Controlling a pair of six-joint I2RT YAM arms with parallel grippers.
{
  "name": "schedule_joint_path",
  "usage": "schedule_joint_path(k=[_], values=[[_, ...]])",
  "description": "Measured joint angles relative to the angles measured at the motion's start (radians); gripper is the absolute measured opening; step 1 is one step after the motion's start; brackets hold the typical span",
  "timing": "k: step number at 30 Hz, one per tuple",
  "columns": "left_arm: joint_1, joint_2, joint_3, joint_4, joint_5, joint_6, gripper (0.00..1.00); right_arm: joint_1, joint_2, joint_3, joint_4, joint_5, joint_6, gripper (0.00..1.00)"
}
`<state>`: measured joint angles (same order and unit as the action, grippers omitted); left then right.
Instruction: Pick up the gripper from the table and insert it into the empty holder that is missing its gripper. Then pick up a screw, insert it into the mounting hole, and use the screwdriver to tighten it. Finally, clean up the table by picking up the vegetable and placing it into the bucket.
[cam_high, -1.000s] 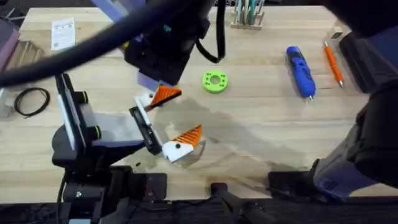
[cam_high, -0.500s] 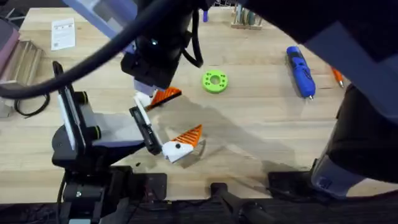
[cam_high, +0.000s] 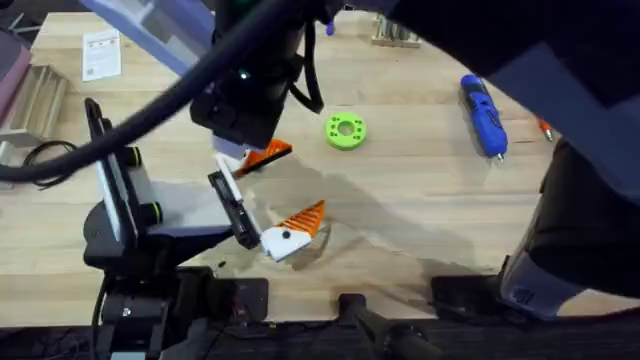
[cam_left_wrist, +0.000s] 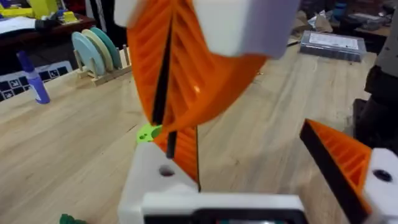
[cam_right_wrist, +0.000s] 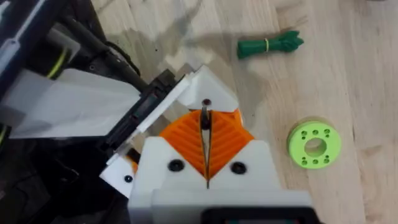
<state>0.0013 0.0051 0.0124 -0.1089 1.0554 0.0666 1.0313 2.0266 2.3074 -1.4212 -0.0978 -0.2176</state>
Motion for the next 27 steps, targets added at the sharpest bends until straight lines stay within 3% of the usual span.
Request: schedule_joint_path(k=[27], values=[[0.000, 0.000, 0.000, 0.000, 0.000, -0.010, 0.987, 0.000, 0.035, 0.000, -0.008, 0.006, 0.000, 0.006]])
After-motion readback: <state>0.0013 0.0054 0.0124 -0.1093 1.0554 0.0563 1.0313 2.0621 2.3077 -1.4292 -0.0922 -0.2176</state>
